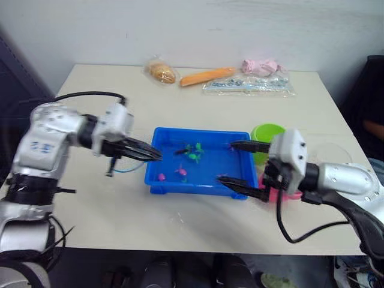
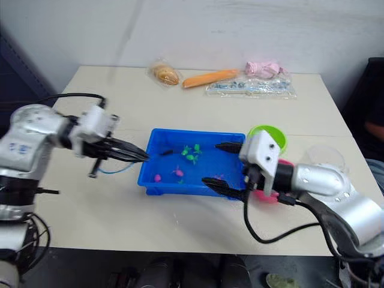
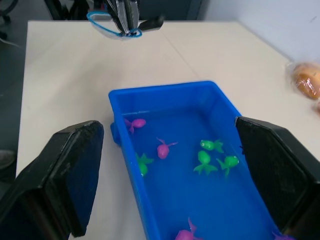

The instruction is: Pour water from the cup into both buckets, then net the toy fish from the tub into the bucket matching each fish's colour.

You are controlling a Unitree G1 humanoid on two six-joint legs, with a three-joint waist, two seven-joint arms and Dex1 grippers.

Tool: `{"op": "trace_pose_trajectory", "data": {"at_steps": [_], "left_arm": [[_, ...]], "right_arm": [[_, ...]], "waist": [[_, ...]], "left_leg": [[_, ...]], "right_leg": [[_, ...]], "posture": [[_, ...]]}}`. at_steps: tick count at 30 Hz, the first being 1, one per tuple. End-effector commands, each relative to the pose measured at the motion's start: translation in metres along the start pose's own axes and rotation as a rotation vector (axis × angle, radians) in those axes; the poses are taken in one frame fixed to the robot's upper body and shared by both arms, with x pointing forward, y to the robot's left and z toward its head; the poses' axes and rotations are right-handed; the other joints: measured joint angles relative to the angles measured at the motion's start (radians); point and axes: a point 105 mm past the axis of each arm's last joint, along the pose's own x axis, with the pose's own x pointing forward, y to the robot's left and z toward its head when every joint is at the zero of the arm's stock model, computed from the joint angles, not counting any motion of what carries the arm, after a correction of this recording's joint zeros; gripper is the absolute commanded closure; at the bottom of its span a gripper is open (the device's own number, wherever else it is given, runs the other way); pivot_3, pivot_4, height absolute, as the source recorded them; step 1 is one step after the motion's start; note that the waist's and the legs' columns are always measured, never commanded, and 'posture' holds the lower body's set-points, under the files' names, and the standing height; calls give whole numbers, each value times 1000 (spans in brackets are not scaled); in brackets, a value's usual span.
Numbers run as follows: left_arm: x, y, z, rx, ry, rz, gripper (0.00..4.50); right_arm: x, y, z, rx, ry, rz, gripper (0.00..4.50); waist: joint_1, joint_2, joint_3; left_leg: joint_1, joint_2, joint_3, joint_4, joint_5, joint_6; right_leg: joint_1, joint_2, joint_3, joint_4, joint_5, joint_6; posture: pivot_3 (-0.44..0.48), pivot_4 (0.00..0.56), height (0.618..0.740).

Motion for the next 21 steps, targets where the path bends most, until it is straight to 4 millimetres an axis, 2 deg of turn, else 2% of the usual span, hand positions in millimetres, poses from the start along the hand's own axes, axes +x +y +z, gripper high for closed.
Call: {"op": "trace_pose_trajectory", "data": {"at_steps": [1,5,9,16,21], "left_arm": [[25,-2,9,159,85,-132,4429],[53,0,12,192,74,-200,4429],[64,6,21,226,43,-202,4429],[64,11,23,217,21,-153,4429],[57,9,15,185,14,-120,4429]], "right_arm": [[11,0,-1,93,48,34,0],[23,6,-1,109,106,118,0],[30,7,-4,163,148,136,0],[30,3,-5,220,164,119,0],[28,-1,-5,242,131,87,0]], "waist": [[-1,0,0],[-3,0,0],[-2,0,0],[-1,0,0],[0,0,0]], "left_leg": [[0,0,0,0,0,0],[-9,-2,1,1,0,0],[-19,-2,0,9,0,0],[-22,-1,-3,15,0,0],[-22,-1,-3,15,0,0]], "right_leg": [[0,0,0,0,0,0],[-9,2,-2,-1,0,0],[-14,3,-5,3,0,0],[-15,3,-5,4,1,2],[-15,3,-5,4,1,2]], "posture": [[0,150,740],[0,150,740],[0,150,740],[0,150,740],[0,150,740]]}}
